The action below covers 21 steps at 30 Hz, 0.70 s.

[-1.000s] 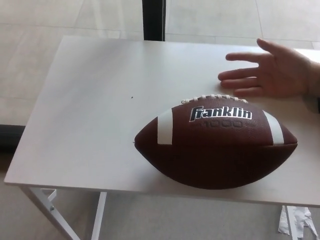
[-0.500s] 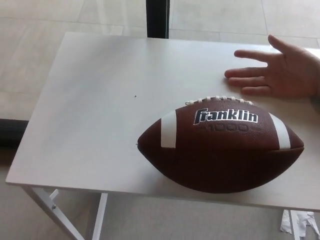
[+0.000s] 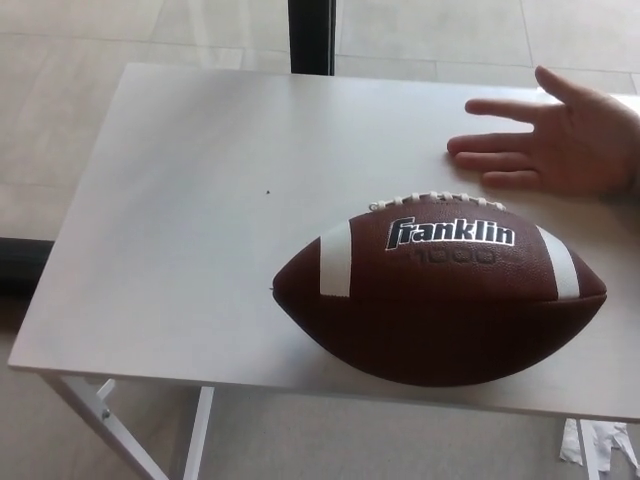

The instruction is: The robot uses both its hands to grab the left and right ends of a football kept in the middle of the desk infront of it, lifts it up and places it in the palm of a person

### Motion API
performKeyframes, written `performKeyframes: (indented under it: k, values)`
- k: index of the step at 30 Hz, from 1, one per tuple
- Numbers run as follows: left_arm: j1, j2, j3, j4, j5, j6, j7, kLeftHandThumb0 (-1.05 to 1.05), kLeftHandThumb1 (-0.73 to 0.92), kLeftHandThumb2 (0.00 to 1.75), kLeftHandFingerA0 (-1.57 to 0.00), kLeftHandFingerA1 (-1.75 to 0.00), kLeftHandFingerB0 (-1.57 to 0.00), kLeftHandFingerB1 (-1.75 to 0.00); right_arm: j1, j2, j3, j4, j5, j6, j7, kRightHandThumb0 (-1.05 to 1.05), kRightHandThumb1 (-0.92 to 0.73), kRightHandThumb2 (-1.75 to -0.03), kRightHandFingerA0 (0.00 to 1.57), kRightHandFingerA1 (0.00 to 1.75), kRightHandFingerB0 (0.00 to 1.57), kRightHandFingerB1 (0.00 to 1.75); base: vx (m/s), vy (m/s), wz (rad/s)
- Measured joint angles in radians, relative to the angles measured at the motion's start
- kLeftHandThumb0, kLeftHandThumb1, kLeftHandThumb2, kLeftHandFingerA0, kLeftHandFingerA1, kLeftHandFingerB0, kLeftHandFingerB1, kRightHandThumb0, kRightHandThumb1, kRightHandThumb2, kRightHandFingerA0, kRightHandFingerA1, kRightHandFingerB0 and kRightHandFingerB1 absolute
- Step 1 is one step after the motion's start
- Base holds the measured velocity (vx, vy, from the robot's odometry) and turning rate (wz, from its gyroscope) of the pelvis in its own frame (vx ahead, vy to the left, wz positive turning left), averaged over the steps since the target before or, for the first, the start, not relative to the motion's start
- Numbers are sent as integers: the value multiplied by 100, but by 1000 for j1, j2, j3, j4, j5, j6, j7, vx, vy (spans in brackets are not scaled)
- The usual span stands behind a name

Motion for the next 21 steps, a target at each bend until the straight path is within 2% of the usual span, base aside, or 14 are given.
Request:
performKeyframes:
  k: [1, 2, 3, 4, 5, 6, 7, 9, 12, 13, 14, 15, 16, 21]
  values:
    - [3, -29, -31, -26, 0, 12, 7, -76, 73, 112, -14, -55, 0, -33, 0, 15, 25, 14, -8, 0, -2, -86, -77, -114, 29, 51, 8, 35, 0, 0, 0]
    - [7, -56, -60, -49, 0, 25, 13, -76, 73, 112, -14, -55, 0, -33, 0, 25, 50, 31, -17, 0, -5, -86, -77, -114, 29, 51, 8, 35, 0, 0, 0]
    - [12, -82, -87, -67, 1, 39, 23, -88, 78, 118, -19, -58, 0, -26, 0, 29, 74, 55, -30, 0, -12, -90, -92, -71, 31, 38, 17, 26, 0, 0, 0]
    - [15, -103, -107, -77, 2, 51, 31, -83, 76, 118, -19, -57, 0, -29, 1, 33, 91, 75, -41, 0, -18, -91, -92, -71, 31, 39, 17, 26, 0, 0, 0]
    - [18, -121, -128, -84, 4, 62, 40, -79, 72, 111, -12, -53, -1, -34, 4, 38, 104, 92, -52, -1, -25, -88, -75, -114, 24, 49, 6, 38, 0, 0, 0]
    - [21, -136, -147, -88, 8, 73, 49, -88, 80, 120, -20, -58, 0, -28, 10, 45, 115, 106, -62, -2, -31, -94, -92, -73, 67, 145, 22, 29, 0, 0, 0]
    - [23, -147, -163, -92, 12, 82, 59, -89, 81, 121, -18, -56, 0, -28, 19, 51, 127, 113, -70, -1, -37, -90, -92, -71, 37, 95, 21, 29, 0, 0, 0]
    - [26, -163, -187, -98, 24, 97, 77, -90, 83, 122, -16, -56, -2, -26, 39, 54, 150, 114, -84, 5, -44, -87, -92, -70, 34, 42, 20, 28, 0, 0, 0]
    - [26, -186, -216, -97, 38, 110, 101, -89, 82, 122, -19, -58, 0, -27, 56, 58, 167, 119, -98, 4, -45, -88, -92, -70, 28, 38, 19, 27, 0, 0, 0]
    - [26, -190, -222, -96, 42, 113, 107, -90, 92, 82, -22, -53, -5, -24, 57, 59, 172, 126, -101, 4, -45, -90, -92, -71, 29, 38, 16, 27, 0, 0, 0]
    - [26, -194, -226, -96, 44, 115, 112, -86, 80, 114, -18, -57, -6, -30, 57, 59, 176, 134, -104, 2, -45, -90, -74, -114, 23, 51, 5, 37, 0, 0, 0]
    - [28, -201, -233, -96, 47, 116, 118, -86, 80, 114, -18, -57, -6, -30, 57, 59, 183, 148, -110, 0, -47, -90, -74, -114, 23, 51, 5, 37, 0, 0, 0]
    - [32, -211, -241, -96, 50, 117, 122, -85, 80, 115, -19, -57, -5, -30, 57, 59, 191, 158, -116, -2, -48, -93, -91, -72, 32, 41, 15, 26, 0, 0, 0]
    - [60, -227, -278, -89, 74, 117, 134, -86, 83, 117, -17, -57, -6, -29, 62, 59, 217, 193, -142, -24, -49, -87, -92, -72, 32, 41, 15, 27, 0, 0, 0]
